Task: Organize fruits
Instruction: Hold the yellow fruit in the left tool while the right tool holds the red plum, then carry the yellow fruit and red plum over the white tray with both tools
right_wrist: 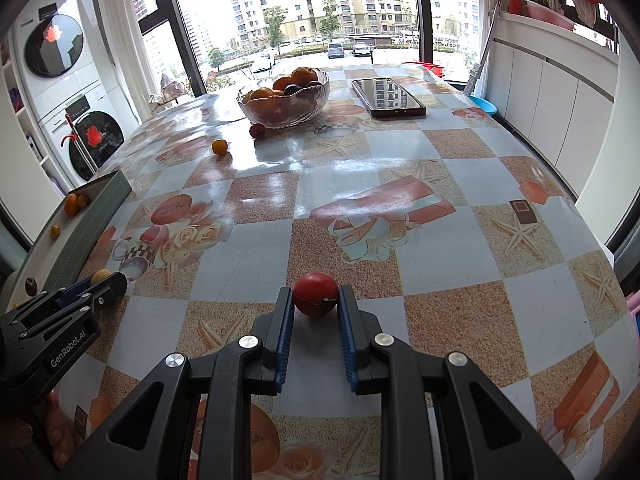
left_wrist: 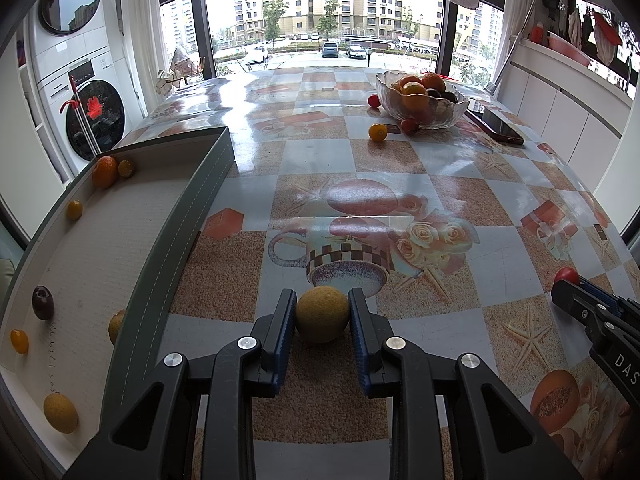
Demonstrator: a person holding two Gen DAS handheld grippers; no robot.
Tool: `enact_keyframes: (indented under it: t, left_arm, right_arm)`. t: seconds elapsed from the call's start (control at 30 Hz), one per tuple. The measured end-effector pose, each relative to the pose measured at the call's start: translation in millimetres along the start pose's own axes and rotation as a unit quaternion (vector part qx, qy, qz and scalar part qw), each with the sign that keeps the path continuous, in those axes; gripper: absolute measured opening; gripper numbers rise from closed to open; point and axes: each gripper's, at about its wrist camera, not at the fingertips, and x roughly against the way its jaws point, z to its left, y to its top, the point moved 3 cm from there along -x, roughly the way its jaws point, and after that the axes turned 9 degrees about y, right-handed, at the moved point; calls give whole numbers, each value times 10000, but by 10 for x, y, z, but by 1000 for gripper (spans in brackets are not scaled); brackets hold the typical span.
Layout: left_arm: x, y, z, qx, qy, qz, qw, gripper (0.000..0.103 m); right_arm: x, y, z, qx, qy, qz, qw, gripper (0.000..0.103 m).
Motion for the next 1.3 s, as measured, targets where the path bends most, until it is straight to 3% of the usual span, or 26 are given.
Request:
enact_keyframes:
  t: [0.53, 1.07, 1.2, 1.3]
  left_arm:
    - [1, 0, 9, 35, -45, 14, 10000, 28]
    - [268, -157, 171, 160, -746, 311, 9966, 28]
    - [427, -39, 299, 194, -721, 119, 9971, 28]
    - [547, 144, 524, 198, -503, -158, 9984, 28]
  right_arm:
    - [-3, 7, 0, -5, 47, 36, 10000, 24]
    - [246, -151, -131, -415, 293, 410, 9979, 24]
    - [245, -105, -91, -466, 342, 489, 9971, 24]
    - [250, -12, 56, -293, 379, 507, 9976, 24]
